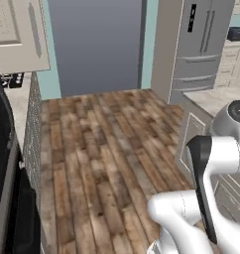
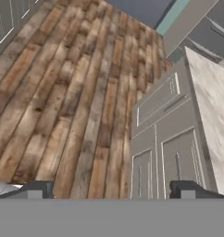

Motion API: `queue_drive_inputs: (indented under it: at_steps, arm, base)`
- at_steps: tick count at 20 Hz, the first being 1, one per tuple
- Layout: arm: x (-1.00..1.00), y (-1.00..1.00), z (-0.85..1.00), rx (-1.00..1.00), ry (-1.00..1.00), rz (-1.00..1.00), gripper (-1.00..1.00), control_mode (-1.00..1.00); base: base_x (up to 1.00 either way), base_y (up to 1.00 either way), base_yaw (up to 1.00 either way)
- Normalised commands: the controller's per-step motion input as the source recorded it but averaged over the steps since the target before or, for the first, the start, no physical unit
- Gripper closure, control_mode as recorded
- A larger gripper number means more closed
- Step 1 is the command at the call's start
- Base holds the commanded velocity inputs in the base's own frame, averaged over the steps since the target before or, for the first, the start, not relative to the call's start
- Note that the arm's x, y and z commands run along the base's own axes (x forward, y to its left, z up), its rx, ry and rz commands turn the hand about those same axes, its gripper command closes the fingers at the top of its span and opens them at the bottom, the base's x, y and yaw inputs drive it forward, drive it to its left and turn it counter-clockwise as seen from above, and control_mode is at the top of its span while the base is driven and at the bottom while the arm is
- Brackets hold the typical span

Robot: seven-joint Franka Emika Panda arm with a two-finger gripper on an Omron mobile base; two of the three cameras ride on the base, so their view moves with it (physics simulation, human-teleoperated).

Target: Retrieve the tupperware and aluminum foil from the cabinet and place them on the dining counter near the plate with squash and garlic to prepare for storing leftovers.

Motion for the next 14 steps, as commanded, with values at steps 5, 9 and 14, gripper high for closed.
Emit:
queue_drive_inputs:
  at_steps: [5, 9, 14]
  arm:
    - [0.00, 0.00, 0.00, 0.00, 0.00, 0.00, -1.00, 1.00]
    - [0.00, 0.00, 0.00, 0.00, 0.00, 0.00, -1.00, 1.00]
    - [0.00, 0.00, 0.00, 0.00, 0.00, 0.00, -1.00, 1.00]
  base:
    - [1.00, 0.00, 0.35]
    - [1.00, 0.00, 0.51]
    - [1.00, 0.00, 0.60]
